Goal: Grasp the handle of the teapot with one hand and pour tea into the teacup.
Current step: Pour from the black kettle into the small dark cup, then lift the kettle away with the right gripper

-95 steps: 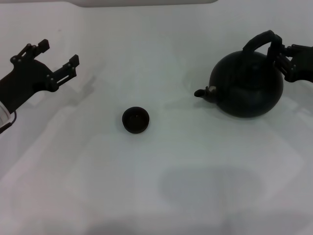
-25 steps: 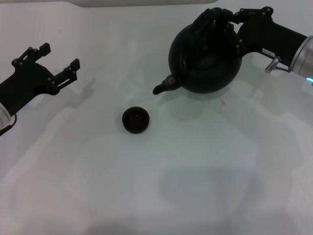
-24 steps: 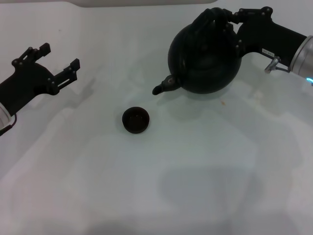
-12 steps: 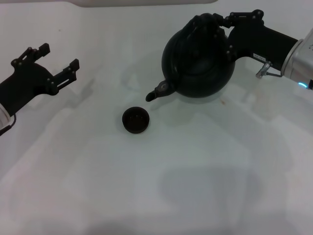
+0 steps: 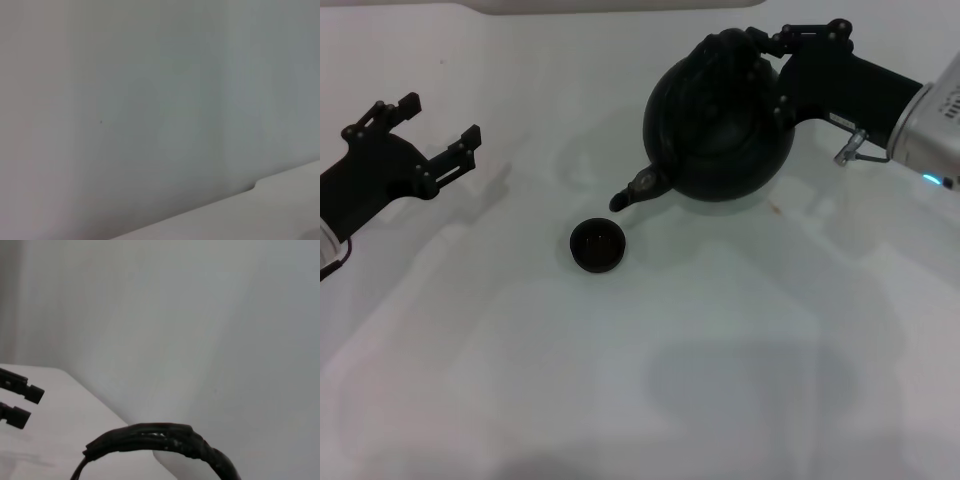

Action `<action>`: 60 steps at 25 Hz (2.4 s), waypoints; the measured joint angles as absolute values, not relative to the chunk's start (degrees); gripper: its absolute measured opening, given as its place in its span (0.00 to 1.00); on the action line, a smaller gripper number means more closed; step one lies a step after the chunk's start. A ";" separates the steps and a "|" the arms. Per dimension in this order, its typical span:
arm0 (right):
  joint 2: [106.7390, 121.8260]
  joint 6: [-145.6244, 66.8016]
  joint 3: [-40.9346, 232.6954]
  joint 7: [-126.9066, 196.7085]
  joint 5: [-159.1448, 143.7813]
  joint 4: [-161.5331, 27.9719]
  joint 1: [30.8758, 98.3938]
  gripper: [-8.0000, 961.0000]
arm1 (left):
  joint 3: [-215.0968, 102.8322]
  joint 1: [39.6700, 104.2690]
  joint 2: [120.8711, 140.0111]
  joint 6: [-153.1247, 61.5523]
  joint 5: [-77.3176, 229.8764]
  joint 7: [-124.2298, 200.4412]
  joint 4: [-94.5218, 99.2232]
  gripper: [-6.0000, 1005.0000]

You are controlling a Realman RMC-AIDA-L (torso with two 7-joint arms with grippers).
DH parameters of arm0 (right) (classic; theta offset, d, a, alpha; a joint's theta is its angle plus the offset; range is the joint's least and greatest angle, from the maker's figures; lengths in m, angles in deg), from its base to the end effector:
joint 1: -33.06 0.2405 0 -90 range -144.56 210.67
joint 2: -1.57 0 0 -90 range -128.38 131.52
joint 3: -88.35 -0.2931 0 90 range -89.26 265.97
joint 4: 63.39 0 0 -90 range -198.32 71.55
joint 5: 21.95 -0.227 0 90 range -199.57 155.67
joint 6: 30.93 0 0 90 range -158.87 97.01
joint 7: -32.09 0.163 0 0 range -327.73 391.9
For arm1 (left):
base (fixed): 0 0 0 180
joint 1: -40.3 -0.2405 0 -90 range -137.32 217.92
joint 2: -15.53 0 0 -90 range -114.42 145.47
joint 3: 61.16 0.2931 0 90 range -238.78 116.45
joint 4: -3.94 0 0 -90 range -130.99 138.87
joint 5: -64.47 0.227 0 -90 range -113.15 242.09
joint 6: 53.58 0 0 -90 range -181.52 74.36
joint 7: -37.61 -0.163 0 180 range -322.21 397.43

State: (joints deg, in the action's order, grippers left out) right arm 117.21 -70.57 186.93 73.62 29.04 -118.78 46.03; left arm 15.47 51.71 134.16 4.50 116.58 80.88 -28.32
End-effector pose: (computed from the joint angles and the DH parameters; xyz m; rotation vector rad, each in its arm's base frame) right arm 0.2619 0.3801 -0.0657 -2.2692 0.0752 0.5171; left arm -0.3661 0.3369 -0.0498 -2.1034 -0.5354 -0.6452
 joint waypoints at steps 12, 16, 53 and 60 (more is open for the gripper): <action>117.24 -62.53 192.92 70.86 29.11 -124.25 44.61 0.16 | 15.51 51.71 134.26 4.73 116.58 80.83 -27.78 0.85; 117.28 -62.44 193.06 70.78 29.19 -125.09 44.28 0.16 | 15.50 51.68 134.27 4.73 116.58 80.39 -27.77 0.84; 117.59 -56.46 197.42 62.55 29.13 -129.78 42.11 0.15 | 15.48 52.17 134.26 4.25 116.58 80.06 -27.07 0.84; 117.68 -56.41 197.44 61.05 29.09 -130.03 42.03 0.15 | 15.47 52.17 134.26 4.25 116.58 80.06 -26.96 0.84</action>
State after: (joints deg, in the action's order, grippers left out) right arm 117.68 -56.41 197.44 61.05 29.09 -130.03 42.03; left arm 15.47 52.17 134.26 4.25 116.58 80.06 -26.96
